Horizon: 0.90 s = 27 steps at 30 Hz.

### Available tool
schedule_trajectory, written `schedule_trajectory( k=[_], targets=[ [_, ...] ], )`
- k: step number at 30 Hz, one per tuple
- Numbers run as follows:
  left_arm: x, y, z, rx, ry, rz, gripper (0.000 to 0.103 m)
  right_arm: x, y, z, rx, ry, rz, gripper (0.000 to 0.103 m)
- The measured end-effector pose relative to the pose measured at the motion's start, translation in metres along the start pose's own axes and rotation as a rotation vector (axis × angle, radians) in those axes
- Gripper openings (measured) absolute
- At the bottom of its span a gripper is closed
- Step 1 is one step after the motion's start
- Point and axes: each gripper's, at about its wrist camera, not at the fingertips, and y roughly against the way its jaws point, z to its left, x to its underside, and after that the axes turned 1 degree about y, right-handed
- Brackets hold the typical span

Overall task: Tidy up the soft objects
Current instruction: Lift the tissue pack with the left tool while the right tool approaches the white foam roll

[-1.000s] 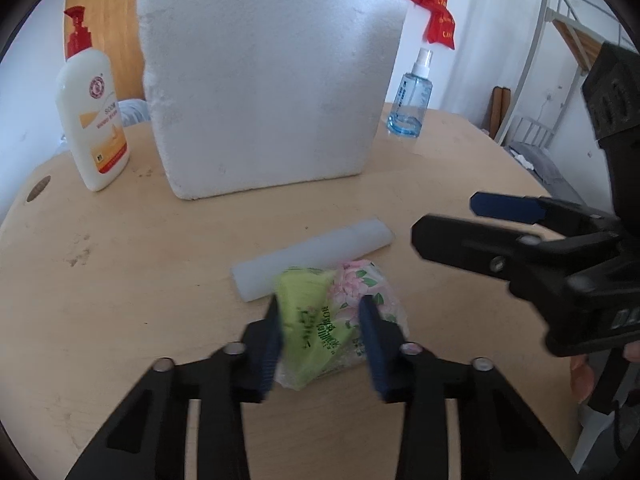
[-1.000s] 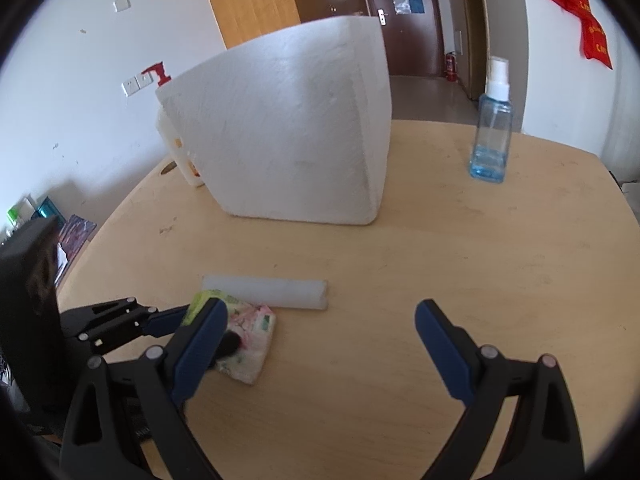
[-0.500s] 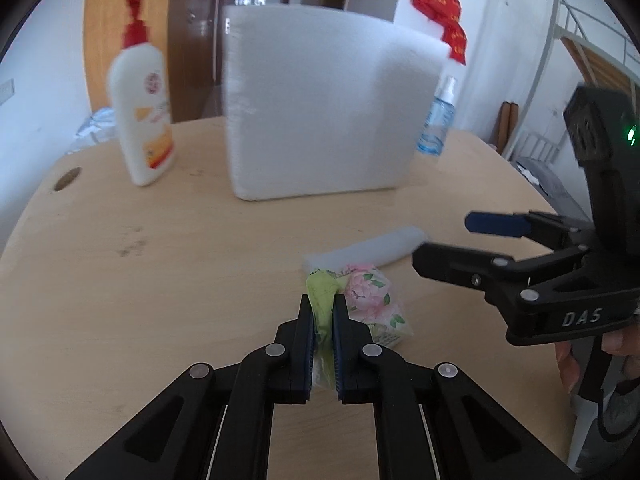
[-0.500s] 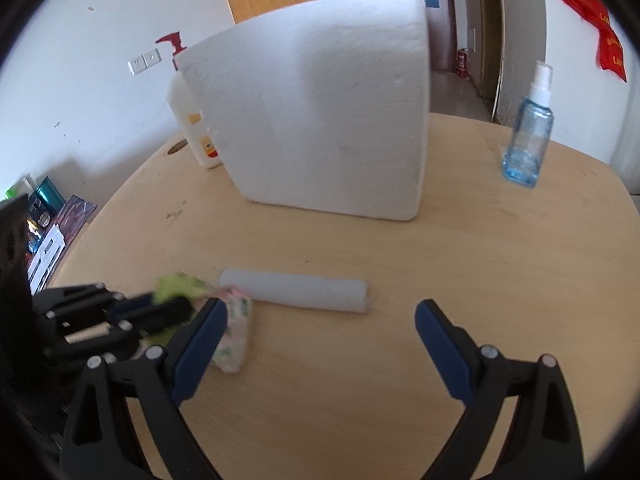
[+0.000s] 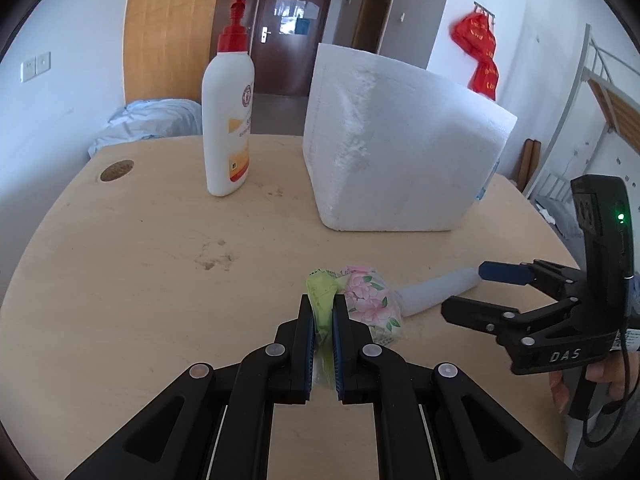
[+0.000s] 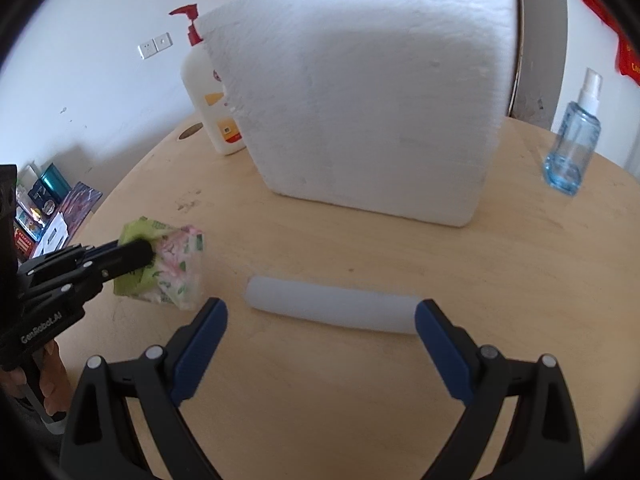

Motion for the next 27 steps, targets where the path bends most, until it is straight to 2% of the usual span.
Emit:
schedule_trajectory(
  k=[9,18,21,23,27],
  targets=[
    [0.001,0.001,0.001,0.036,0.007,0.005,0.008,-0.013,-0.016,0.007,0.017,0.084,0.039,0.097],
    [0.000,0.001,0.005,0.043,0.028,0.006,0.008,0.000,-0.008,0.018,0.038,0.106,0.100,0.097],
    [0.000,0.001,0.006,0.052,0.033,0.005,0.008,0.001,0.005,0.024,-0.012,0.112,0.086,0.097],
    [0.000,0.001,0.006,0.055,0.033,0.005,0.008,-0.002,0.009,0.025,0.036,0.168,0.048,0.097],
    [0.000,0.002,0.007,0.056,0.033,0.000,0.008,-0.004,-0.008,0.015,0.079,0.196,0.098,0.097]
  ],
)
